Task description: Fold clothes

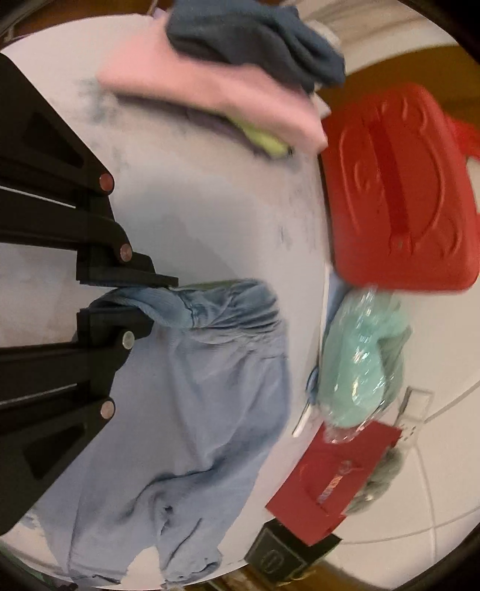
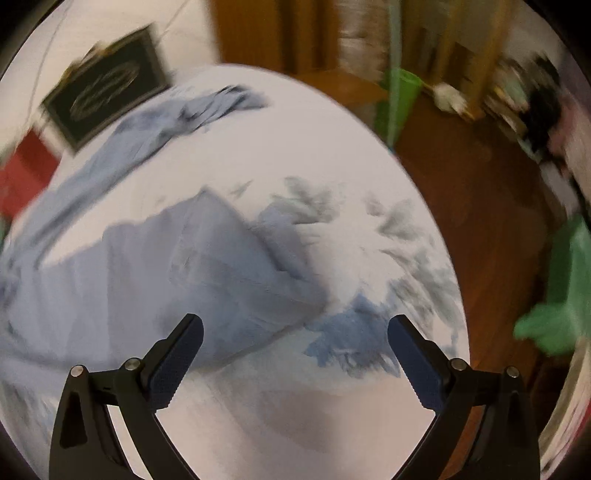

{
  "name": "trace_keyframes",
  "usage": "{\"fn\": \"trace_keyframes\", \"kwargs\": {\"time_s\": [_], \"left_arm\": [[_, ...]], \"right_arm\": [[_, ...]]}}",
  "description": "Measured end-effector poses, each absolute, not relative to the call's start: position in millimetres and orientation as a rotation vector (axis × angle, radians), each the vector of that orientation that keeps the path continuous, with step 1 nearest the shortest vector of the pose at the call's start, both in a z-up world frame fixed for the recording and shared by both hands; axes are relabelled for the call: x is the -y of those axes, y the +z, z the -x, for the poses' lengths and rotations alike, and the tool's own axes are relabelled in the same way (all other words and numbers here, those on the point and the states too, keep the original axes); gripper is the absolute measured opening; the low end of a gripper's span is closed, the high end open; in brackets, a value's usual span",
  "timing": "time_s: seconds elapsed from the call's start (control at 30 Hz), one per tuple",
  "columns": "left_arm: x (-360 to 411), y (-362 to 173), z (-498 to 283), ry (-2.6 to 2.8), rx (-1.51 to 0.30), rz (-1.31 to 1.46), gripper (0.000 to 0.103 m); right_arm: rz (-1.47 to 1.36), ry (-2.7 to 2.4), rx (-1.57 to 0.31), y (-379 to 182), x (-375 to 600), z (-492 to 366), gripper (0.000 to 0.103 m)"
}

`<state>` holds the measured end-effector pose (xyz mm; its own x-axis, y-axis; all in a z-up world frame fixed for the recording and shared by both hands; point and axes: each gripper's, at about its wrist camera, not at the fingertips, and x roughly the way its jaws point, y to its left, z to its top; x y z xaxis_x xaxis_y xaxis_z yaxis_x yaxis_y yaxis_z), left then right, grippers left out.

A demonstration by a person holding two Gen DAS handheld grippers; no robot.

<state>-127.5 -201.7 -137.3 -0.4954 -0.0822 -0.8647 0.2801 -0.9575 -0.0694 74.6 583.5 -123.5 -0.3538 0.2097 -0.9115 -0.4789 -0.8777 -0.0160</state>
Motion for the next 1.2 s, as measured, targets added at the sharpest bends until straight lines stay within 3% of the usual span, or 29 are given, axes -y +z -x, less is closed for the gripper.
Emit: {"fn": "trace_keyframes", "kwargs": {"time_s": [0.07, 0.1, 0.13, 0.17, 0.47, 0.53, 0.57, 0.6, 0.73, 1.07, 1.17, 1.2], "left_arm": [[203, -126, 115, -2.531, -0.333, -1.426, 0.005], [203, -122, 109, -2.529, -0.333, -1.415, 0.005], [202, -120, 105, -2.528, -0.325, -1.410, 0.005], [201, -118, 102, -2.526, -0.314, -1.408, 0.005], [195, -113, 101, -2.507, -0.247, -1.407, 0.005], [195, -119, 114, -2.475, -0.235, -1.410, 0.005], [195, -122, 120, -2.459, -0.230, -1.411, 0.005], [197, -125, 126, -2.444, -0.233, -1.411, 0.005], [208, -136, 144, -2.401, -0.259, -1.433, 0.005], [216, -170, 154, -2.329, -0.240, -1.519, 0.009], [214, -181, 157, -2.316, -0.200, -1.537, 0.009], [212, -184, 157, -2.317, -0.186, -1.538, 0.010]], "right_arm": [[1.525, 2.284, -0.259, -134, -577, -62, 0.098], [1.553, 2.296, -0.216, -139, -574, -55, 0.054], [1.565, 2.299, -0.206, -140, -572, -50, 0.023], [1.553, 2.290, -0.184, -138, -571, -47, 0.011], [1.241, 2.574, -0.411, 1, -599, -32, 0.014], [1.265, 2.490, -0.395, -1, -619, 6, 0.042], [1.275, 2.449, -0.391, -3, -628, 24, 0.076], [1.276, 2.410, -0.405, -10, -636, 35, 0.088], [1.268, 2.426, -0.552, -30, -643, 41, 0.087], [1.490, 2.375, -0.417, -106, -619, 37, 0.085], [1.537, 2.351, -0.286, -125, -613, 53, 0.055], [1.550, 2.348, -0.251, -130, -611, 58, 0.055]]}}
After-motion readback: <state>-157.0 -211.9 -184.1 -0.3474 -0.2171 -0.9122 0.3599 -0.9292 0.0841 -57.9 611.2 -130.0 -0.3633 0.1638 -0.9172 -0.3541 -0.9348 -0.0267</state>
